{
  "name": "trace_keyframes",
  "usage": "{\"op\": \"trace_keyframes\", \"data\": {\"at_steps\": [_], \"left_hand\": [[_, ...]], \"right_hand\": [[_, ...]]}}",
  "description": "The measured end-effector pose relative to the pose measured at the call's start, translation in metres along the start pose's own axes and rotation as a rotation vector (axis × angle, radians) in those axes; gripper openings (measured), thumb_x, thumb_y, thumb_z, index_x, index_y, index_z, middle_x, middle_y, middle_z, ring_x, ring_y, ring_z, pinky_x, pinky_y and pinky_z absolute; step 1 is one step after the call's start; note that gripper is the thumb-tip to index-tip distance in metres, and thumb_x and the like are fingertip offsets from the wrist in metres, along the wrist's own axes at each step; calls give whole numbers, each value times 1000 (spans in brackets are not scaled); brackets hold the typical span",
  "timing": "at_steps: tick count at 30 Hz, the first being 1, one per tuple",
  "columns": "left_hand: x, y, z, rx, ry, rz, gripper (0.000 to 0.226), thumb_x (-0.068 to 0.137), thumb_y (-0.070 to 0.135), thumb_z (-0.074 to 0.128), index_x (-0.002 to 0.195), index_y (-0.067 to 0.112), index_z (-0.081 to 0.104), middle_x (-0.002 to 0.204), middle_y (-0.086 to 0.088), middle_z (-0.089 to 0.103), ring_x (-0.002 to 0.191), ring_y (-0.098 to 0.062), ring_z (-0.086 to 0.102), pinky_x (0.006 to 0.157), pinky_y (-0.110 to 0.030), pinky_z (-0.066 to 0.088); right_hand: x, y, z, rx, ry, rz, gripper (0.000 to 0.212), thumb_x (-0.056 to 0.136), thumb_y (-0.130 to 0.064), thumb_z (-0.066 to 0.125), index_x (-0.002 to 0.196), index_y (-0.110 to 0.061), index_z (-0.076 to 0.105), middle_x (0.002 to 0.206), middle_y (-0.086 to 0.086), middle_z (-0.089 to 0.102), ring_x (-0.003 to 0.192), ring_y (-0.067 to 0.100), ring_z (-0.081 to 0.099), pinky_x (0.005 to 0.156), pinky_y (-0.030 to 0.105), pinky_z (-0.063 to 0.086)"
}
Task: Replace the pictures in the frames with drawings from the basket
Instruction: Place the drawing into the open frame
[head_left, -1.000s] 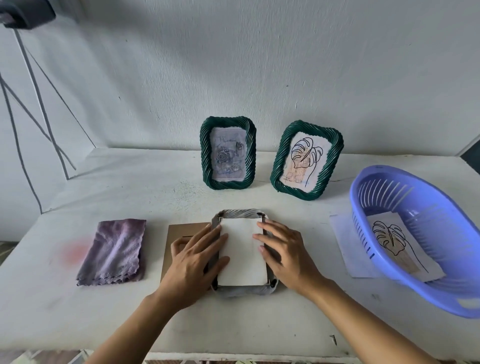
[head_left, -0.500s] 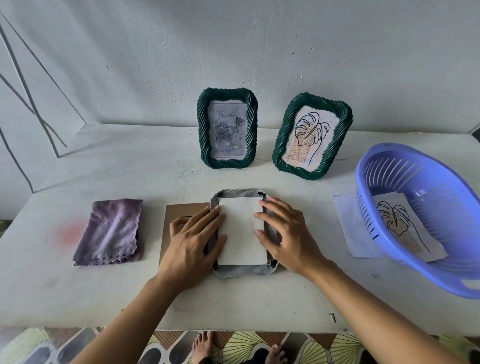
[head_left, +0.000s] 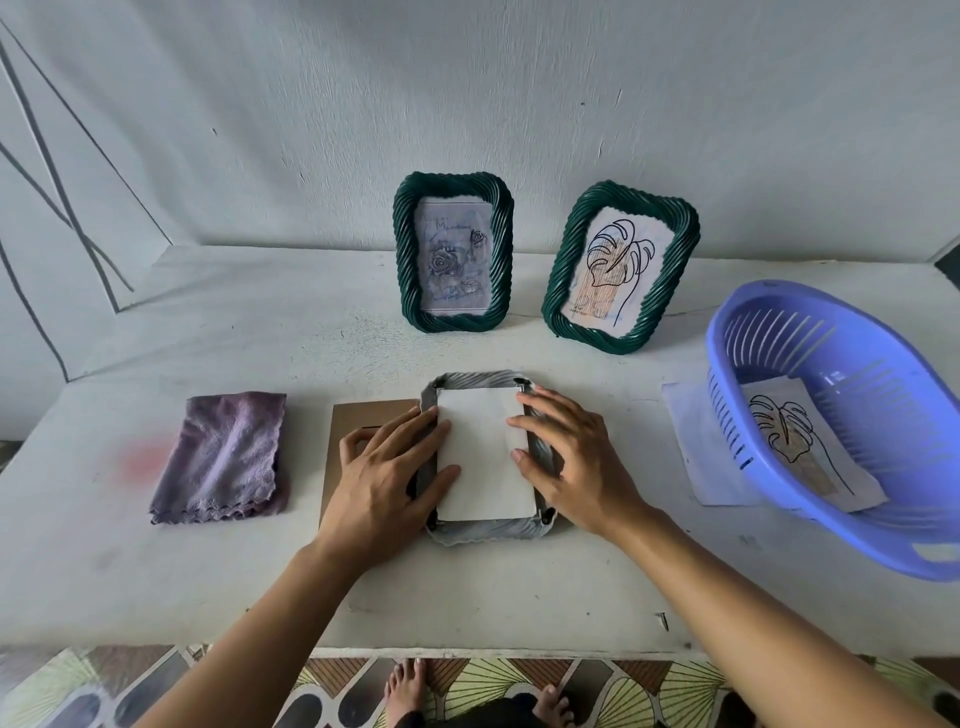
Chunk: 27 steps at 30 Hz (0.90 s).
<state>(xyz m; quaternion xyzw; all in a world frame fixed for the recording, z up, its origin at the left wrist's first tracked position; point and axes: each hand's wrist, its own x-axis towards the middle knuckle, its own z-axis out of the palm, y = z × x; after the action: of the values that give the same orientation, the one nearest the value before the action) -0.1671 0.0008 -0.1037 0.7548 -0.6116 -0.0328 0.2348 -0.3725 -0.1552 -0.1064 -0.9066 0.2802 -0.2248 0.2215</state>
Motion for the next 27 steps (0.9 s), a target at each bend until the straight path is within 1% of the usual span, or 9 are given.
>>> {"op": "trace_keyframes", "data": {"at_steps": [6,13,16,18,20,21,23,25,27], "left_hand": [[0,1,-2,1,-14,-15,54,97,60,41,139,32,57,152,12,47,143,-8,38,107,-45,29],[3,0,-7,-94,-48,-46,56,96,63,38,142,35,54,152,17,45,142,-3,37,111,-40,25],[8,0,-18,-262,-2,-87,50,96,56,46,136,30,60,144,13,53,132,-4,49,109,-42,37],[8,-1,-28,-323,106,-144,47,91,50,53,125,23,69,132,6,62,119,-12,60,101,-35,47],[4,-5,-38,-221,203,-209,45,83,44,57,116,19,74,119,-1,66,105,-24,64,91,-39,53],[2,-7,-42,-151,197,-263,43,80,44,63,115,20,74,115,-2,66,103,-28,64,89,-43,53],[-5,-7,-45,-52,86,-374,46,76,48,76,116,25,72,114,-3,64,104,-31,61,89,-45,51],[-11,-1,-44,38,-17,-383,51,75,59,68,116,27,70,115,-4,61,103,-32,58,88,-44,51],[-14,6,-44,91,-61,-367,49,78,58,62,118,29,66,119,-4,58,105,-33,54,87,-44,51]], "right_hand": [[-1,2,-1,54,12,2,44,89,-48,57,124,-23,67,149,-9,49,145,0,29,112,36,31],[-1,1,-2,76,6,15,52,82,-54,63,125,-25,66,149,-10,48,145,0,29,115,40,32],[-1,1,-3,73,1,23,53,81,-56,63,125,-26,66,150,-11,48,145,0,29,115,39,31],[-1,1,-2,76,0,30,53,81,-56,63,125,-26,66,150,-12,47,145,-1,29,115,37,29],[-1,1,-2,78,1,29,53,81,-55,64,125,-26,66,150,-12,47,145,-2,28,115,35,29],[-1,1,-1,76,2,28,52,81,-55,64,125,-26,66,150,-12,47,145,-2,28,115,34,29],[0,2,-1,69,2,26,52,82,-55,63,125,-26,66,150,-12,47,145,-3,27,114,34,28],[0,2,-1,65,4,22,52,82,-57,62,125,-27,66,150,-12,47,145,-2,27,114,36,30],[0,3,-1,64,6,21,53,82,-58,61,125,-27,66,150,-12,47,145,-2,28,114,38,31]]}}
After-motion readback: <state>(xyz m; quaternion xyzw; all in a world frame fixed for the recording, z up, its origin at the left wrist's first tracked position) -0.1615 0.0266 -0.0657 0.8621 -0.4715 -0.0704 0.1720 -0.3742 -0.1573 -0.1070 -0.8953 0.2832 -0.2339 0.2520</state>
